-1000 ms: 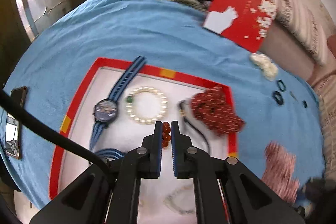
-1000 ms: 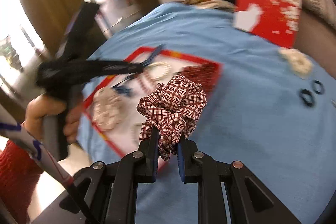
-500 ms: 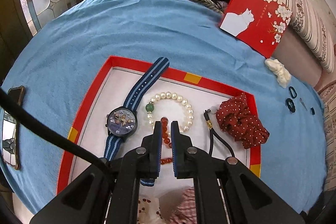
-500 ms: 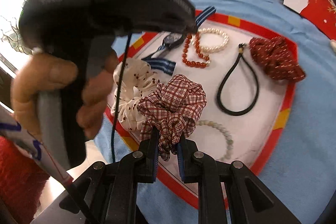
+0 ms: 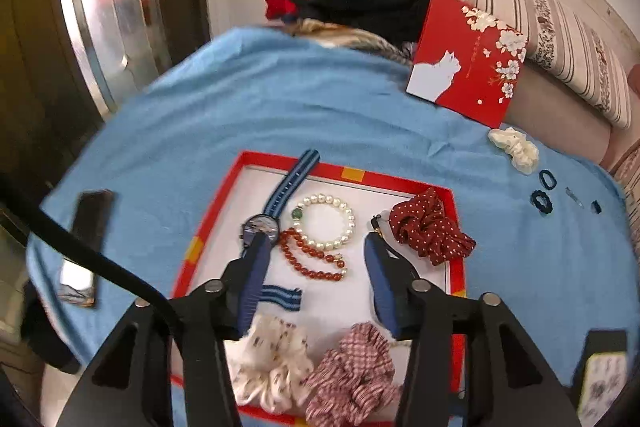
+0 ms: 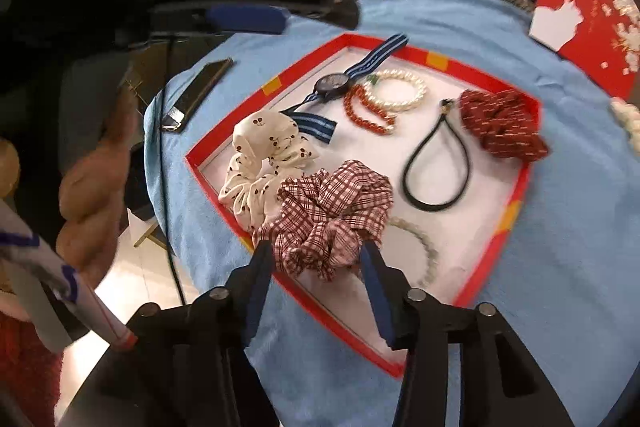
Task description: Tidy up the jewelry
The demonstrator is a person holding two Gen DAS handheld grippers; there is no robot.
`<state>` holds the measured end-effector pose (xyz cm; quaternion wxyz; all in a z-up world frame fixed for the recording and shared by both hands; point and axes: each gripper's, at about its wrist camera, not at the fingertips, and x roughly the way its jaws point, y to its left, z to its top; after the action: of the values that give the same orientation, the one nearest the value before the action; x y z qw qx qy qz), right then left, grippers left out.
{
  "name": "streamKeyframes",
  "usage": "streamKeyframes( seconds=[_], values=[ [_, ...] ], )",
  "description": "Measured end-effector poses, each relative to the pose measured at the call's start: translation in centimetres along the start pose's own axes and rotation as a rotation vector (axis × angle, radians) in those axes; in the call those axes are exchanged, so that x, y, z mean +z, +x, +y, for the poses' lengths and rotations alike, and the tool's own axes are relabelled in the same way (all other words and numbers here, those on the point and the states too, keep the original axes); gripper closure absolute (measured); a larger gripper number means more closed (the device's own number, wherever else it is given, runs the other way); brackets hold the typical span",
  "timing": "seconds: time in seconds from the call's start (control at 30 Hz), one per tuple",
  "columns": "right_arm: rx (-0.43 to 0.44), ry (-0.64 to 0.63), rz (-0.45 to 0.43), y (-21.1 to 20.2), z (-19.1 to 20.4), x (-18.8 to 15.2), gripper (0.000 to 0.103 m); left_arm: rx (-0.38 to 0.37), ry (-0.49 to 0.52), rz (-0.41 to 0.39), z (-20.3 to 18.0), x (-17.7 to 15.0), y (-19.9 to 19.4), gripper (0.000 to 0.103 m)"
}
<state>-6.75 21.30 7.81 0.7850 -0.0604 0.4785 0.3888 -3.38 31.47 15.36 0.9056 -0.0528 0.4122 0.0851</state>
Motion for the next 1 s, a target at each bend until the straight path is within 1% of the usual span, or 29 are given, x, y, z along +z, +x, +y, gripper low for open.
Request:
streamKeyframes(
  seconds=[0.07, 0.13, 0.33, 0.47, 0.57, 0.67, 1.0],
  values=[
    [-0.018, -0.009, -0.015, -1.4, -0.2, -0.3, 0.052, 0.028, 0.009, -0.023, -0.4, -0.4, -1.4, 0.051],
    [-0.045, -0.019, -0.033, -3.3, -0.4, -1.4, 0.052, 0.042, 0.011, -0.037, -0.9, -0.9, -2.6, 0.050],
    [-0.098, 0.004, -0.065, -6.9, -1.3, -4.3, 0.050, 0.041, 0.010, -0.073, -2.9, -3.0, -6.0, 0.043],
    [-0.111, 0.032, -0.077, -7.8, -1.8, -5.2, 0.050, 0.045, 0.029, -0.074, -4.5, -4.2, -7.1, 0.043],
    [-0.118, 0.040, -0.094, -8.6, -1.9, -5.6, 0.050, 0.061, 0.041, -0.081, -5.3, -5.0, -7.9, 0.043],
    [-0.126, 0.055, -0.112, -9.6, -2.2, -6.3, 0.046, 0.078, 0.049, -0.093, -6.0, -5.6, -8.8, 0.042],
    [-0.167, 0.162, -0.126, -11.5, -5.2, -9.1, 0.046, 0.085, 0.088, -0.124, -8.6, -6.8, -10.5, 0.038]
  ],
)
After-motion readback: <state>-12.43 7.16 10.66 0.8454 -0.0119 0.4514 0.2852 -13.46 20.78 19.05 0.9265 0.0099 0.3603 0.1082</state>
